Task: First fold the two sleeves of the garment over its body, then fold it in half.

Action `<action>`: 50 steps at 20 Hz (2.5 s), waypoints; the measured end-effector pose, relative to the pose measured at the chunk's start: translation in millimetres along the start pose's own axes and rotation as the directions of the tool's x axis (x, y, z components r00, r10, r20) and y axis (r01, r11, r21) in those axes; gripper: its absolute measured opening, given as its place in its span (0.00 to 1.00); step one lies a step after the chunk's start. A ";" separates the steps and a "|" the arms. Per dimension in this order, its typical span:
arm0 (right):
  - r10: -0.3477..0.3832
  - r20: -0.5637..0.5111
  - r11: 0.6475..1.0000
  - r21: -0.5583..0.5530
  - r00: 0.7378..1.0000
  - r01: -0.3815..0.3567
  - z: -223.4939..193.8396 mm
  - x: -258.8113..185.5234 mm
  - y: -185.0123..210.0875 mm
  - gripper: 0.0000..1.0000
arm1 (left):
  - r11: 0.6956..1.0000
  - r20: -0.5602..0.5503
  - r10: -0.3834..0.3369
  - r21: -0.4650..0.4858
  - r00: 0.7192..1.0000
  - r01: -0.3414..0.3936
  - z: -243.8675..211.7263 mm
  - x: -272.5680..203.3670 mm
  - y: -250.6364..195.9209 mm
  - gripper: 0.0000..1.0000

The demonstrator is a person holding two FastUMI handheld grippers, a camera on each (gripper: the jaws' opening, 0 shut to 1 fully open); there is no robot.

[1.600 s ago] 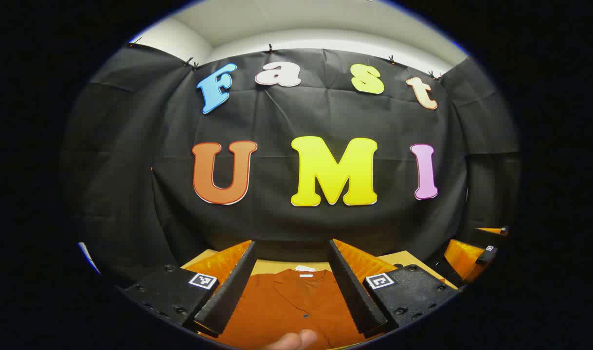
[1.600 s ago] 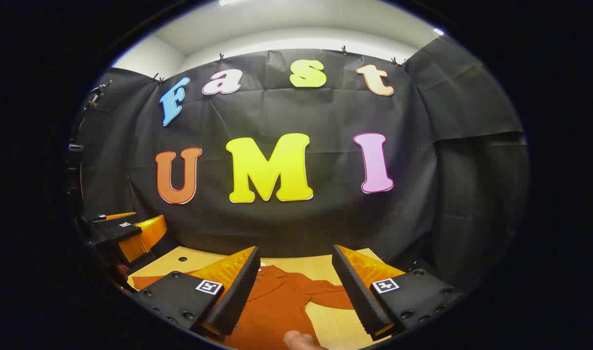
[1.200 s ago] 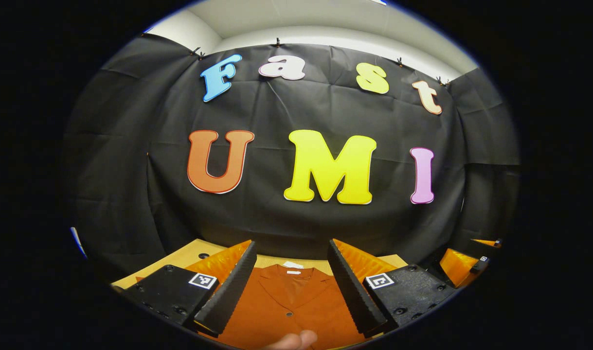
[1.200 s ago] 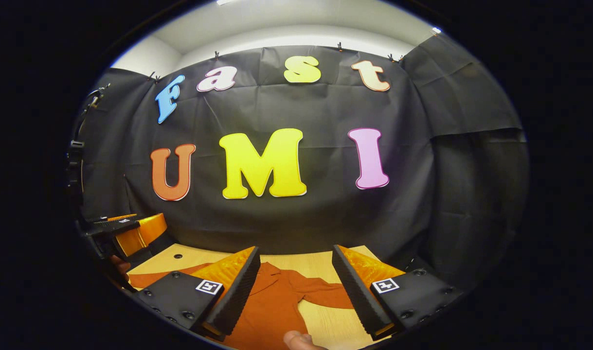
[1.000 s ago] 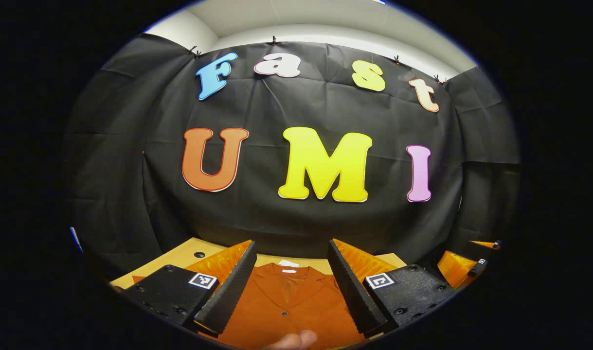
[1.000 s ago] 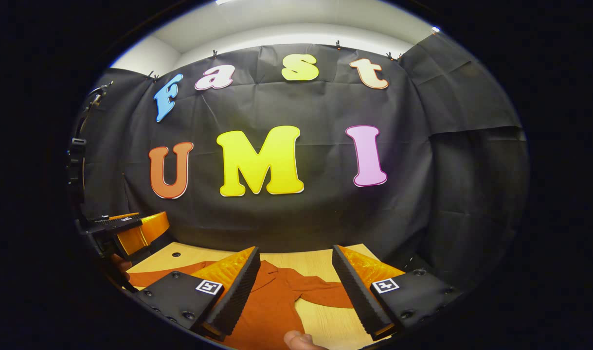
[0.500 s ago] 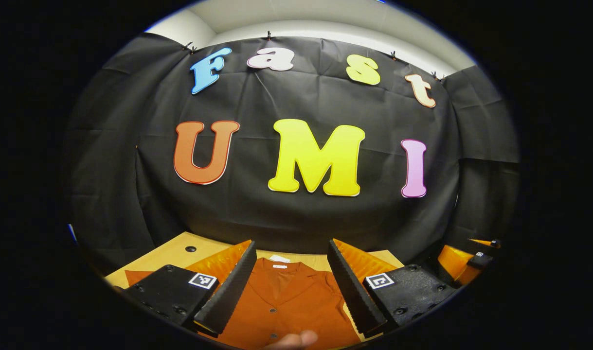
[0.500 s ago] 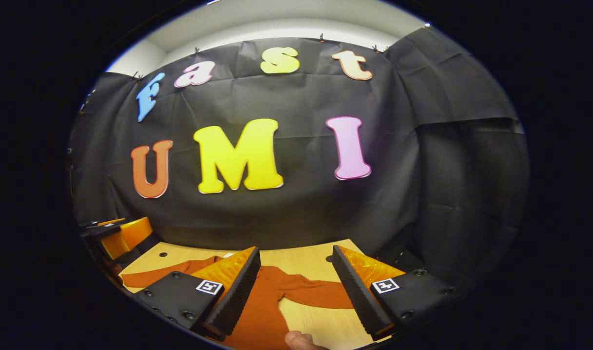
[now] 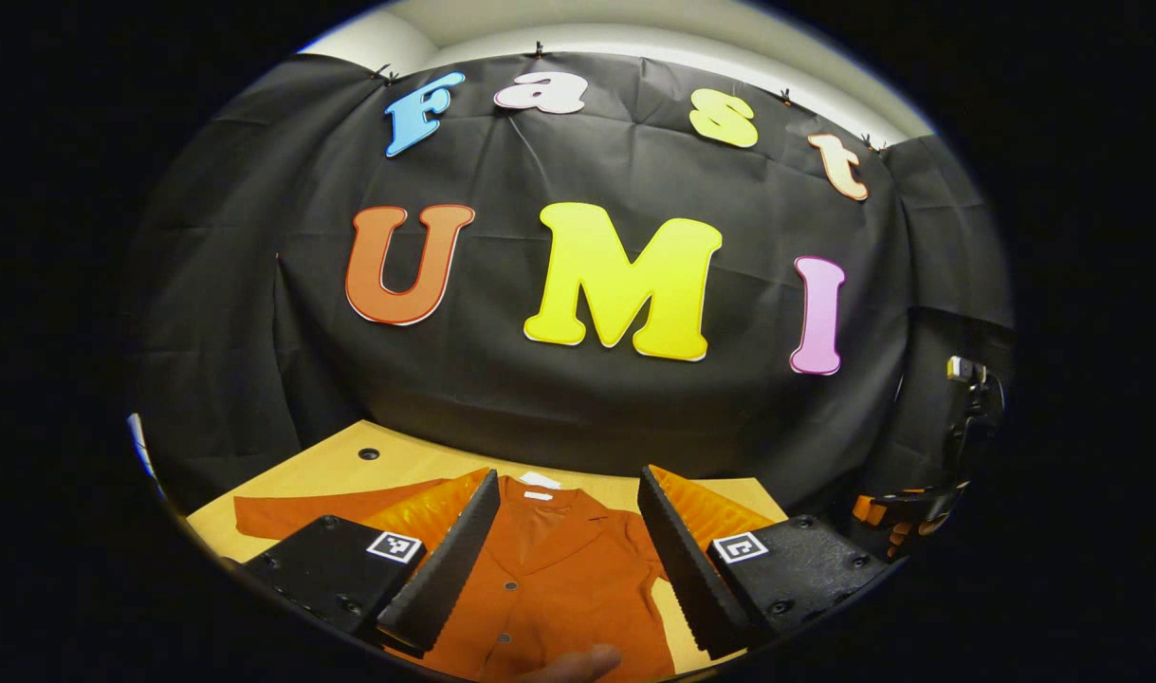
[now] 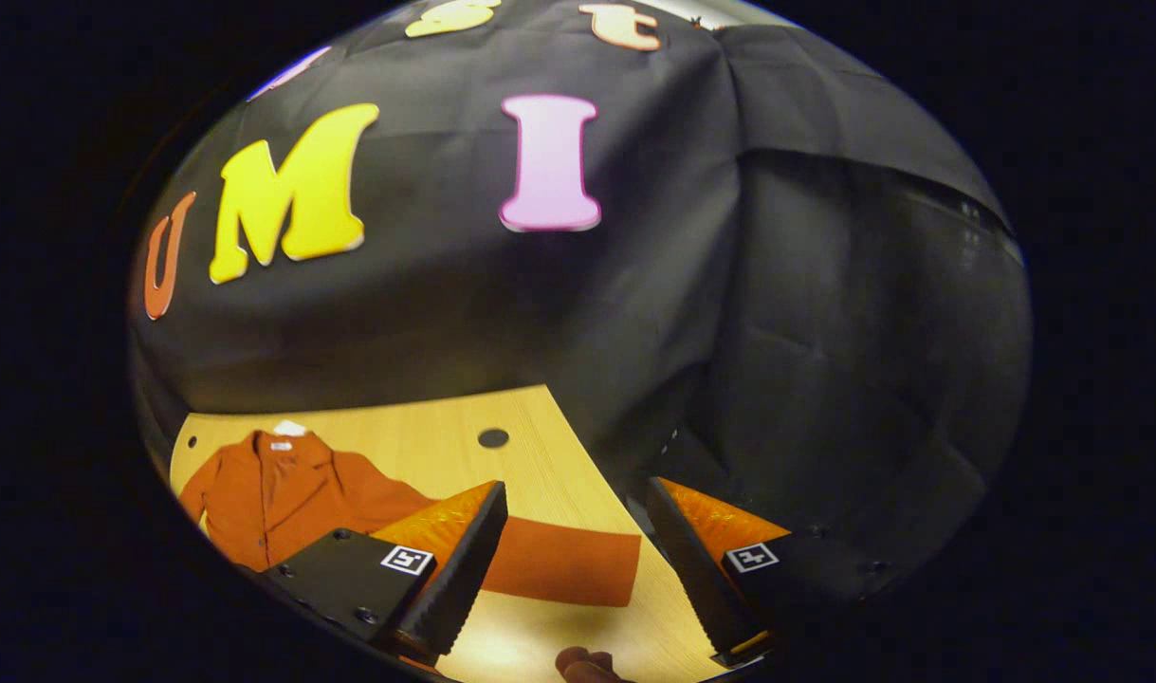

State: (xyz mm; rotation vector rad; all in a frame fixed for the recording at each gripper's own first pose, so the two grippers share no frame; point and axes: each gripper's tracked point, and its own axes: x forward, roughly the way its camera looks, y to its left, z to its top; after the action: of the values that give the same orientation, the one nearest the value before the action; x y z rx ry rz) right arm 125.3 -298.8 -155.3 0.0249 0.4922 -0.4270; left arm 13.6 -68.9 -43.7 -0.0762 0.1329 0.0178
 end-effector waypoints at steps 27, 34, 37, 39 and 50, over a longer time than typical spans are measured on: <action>0.040 -0.778 0.949 0.226 0.627 0.220 -155.5 125.7 -45.8 0.24 | 0.996 -0.073 -0.005 0.088 0.997 0.012 -24.6 -17.1 34.9 0.96; 0.007 -0.743 0.958 0.196 0.669 0.208 -127.6 106.7 -42.1 0.08 | 0.997 -0.061 0.004 0.079 0.998 0.001 -22.6 -9.7 55.0 0.96; -0.003 -0.720 0.964 0.183 0.694 0.194 -106.4 97.9 -30.5 0.08 | 0.997 -0.029 -0.004 0.072 1.000 0.006 -14.2 -9.9 60.6 0.96; -0.007 -0.704 0.967 0.175 0.710 0.183 -90.1 89.1 -21.0 0.08 | 0.997 -0.008 -0.024 0.077 1.000 0.024 -8.8 -7.8 61.9 0.95; 0.142 -0.578 0.989 0.115 0.804 -0.092 13.8 23.7 171.4 0.07 | 0.997 0.002 0.006 0.073 1.000 -0.006 -21.8 -7.4 134.7 0.96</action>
State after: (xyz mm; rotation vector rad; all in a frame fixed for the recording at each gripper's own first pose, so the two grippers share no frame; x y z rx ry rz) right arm 219.6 -153.5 -167.5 0.2741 1.0813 -0.3102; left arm 0.4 63.6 -74.3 -0.0026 0.1315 0.0191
